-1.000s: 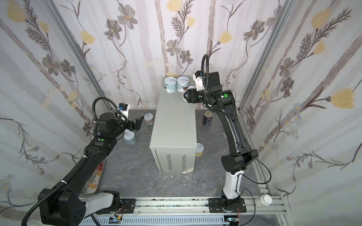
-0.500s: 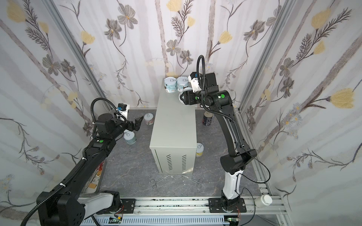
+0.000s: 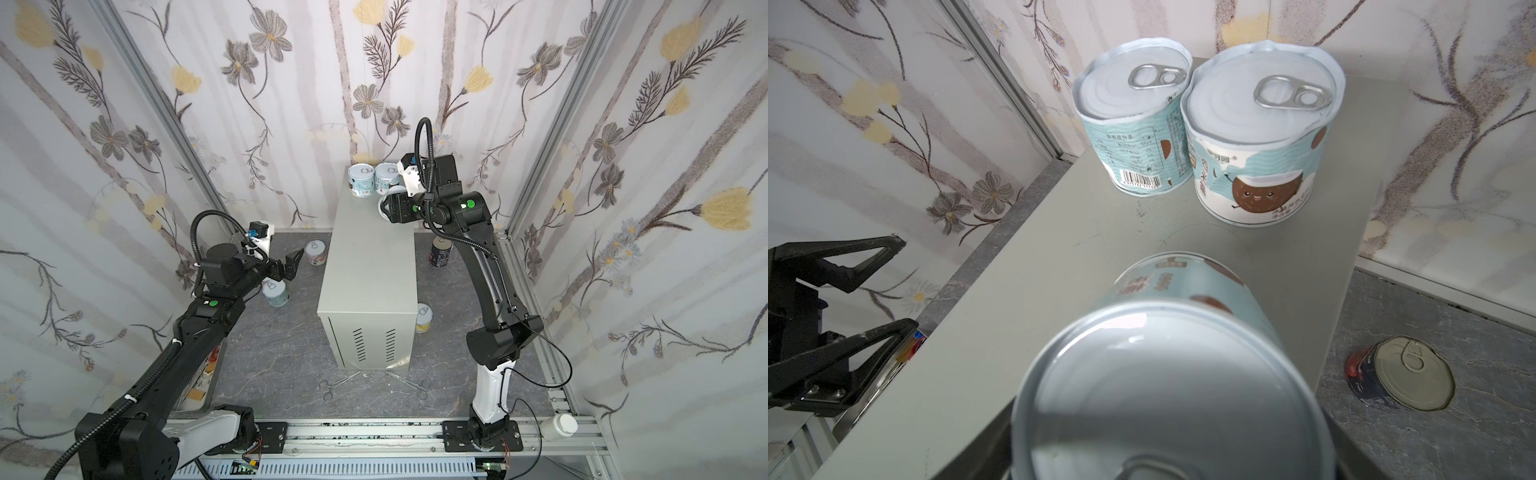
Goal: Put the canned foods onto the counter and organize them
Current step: 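Set the can down in front of the two cans and release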
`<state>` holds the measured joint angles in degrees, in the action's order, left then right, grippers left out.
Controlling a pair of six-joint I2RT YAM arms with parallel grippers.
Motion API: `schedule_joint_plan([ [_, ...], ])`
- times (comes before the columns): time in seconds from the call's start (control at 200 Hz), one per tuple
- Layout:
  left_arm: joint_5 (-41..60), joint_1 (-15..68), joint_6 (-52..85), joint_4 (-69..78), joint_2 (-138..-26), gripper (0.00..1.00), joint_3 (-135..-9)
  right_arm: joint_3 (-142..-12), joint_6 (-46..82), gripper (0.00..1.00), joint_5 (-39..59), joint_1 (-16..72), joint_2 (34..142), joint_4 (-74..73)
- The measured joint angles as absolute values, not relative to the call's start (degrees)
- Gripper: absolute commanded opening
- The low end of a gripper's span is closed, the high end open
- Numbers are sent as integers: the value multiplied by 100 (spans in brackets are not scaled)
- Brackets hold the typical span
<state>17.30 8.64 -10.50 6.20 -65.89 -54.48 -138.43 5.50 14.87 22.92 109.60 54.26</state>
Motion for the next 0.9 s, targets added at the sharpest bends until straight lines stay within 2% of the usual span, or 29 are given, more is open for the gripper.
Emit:
schedule_joint_plan([
  [0.405, 1782, 862, -1033, 523, -6589, 100, -5524, -13847, 456, 79, 1518, 2324, 11032, 5266],
  [0.5, 1787, 862, -1031, 506, -6595, 100, -5557, -13847, 440, 83, 1509, 2324, 11039, 5269],
  [0.799, 1824, 862, -1028, 440, -6641, 100, -5614, -13847, 397, 82, 1503, 2329, 11054, 5280],
  [0.899, 1826, 862, -1028, 440, -6641, 100, -5614, -13847, 368, 85, 1503, 2329, 11054, 5284],
])
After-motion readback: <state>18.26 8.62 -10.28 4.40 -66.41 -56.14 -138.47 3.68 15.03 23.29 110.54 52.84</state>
